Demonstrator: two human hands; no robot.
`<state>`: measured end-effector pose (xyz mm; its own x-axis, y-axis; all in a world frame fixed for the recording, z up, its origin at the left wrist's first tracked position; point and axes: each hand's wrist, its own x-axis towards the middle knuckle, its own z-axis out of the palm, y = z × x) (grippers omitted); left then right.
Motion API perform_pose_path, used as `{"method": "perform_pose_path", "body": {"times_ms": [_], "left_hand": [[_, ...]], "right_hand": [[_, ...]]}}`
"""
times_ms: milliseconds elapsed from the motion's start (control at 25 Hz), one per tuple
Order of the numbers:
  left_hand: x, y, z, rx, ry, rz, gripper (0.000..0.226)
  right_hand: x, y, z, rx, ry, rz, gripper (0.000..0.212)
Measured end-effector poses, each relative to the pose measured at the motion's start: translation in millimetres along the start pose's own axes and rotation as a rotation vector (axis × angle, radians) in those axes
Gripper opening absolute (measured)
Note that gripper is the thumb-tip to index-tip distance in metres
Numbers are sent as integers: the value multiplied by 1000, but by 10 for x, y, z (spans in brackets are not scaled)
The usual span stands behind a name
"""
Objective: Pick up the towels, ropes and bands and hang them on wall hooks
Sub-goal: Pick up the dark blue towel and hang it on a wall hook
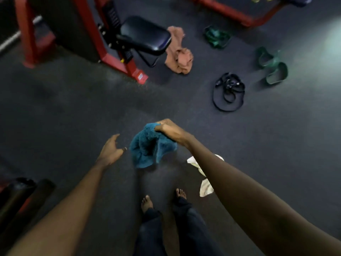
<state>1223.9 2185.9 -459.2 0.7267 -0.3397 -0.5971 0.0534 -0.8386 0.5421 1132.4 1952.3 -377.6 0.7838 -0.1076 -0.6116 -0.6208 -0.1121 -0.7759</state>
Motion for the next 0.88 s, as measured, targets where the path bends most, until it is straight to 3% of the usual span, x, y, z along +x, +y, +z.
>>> {"method": "perform_pose_path", "body": {"times_ms": [200,400,720,880], "left_hand": [[-363,1244,-238,53,46,171,74],[-529,2477,-232,95,94,314,71],[-158,4356,-45,141,95,585,68],[363,5412,35,179,44,703,66]], "right_hand": [[-1002,-293,-997,116,221,-99,46],[-1718,-354,-2110,254,473,-215,21],[-2096,-595,-3916,414,869,-317,25],[-2139,-795,-4791,686,1134,-334,20]]}}
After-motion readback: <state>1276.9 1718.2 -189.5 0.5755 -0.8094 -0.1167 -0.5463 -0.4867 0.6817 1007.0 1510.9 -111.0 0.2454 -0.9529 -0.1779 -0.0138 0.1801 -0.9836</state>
